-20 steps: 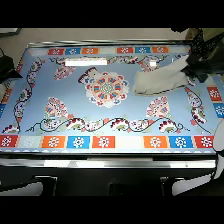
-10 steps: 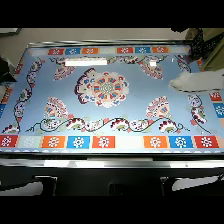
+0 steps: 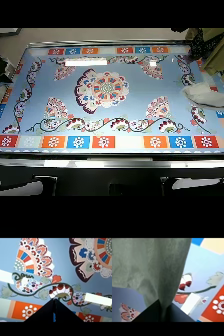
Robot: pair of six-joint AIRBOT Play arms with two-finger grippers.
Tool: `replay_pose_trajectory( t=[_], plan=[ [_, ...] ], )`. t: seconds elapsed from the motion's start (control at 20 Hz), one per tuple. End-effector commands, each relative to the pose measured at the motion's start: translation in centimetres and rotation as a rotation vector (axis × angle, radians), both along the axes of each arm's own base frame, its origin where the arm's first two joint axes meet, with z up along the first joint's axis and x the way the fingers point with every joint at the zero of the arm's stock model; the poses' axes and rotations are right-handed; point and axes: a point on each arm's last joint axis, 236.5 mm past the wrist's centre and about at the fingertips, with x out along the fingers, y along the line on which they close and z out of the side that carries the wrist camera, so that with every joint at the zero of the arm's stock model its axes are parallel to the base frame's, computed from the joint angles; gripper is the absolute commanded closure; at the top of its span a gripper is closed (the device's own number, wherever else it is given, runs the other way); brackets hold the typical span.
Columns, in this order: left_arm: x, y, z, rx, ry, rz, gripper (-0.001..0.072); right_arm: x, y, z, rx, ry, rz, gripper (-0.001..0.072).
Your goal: Fold the clothes and pants, and hang the long-sleeved shirts on hangers.
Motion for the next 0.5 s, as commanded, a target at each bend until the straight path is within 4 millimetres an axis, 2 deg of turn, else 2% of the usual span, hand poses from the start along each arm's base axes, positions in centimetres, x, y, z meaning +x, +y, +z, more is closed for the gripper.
replay_pose_trajectory(
  t=[0.0, 0.25, 0.45],
  plan=[
    [-0.1, 0.0, 0.0, -0.002, 0.003, 0.002, 0.0688, -4.9, -0.4, -1.7, -0.009, 0.206, -0.028, 0.0684],
    [-0.2, 0.0, 0.0, -0.005, 0.008, 0.008, 0.0689, -8.6, -0.4, -3.4, -0.018, 0.352, -0.046, 0.0684],
    [-0.2, -0.1, 0.0, -0.006, 0.008, 0.006, 0.0688, -11.7, 0.7, -6.1, -0.008, 0.448, -0.044, 0.0684]
  ],
)
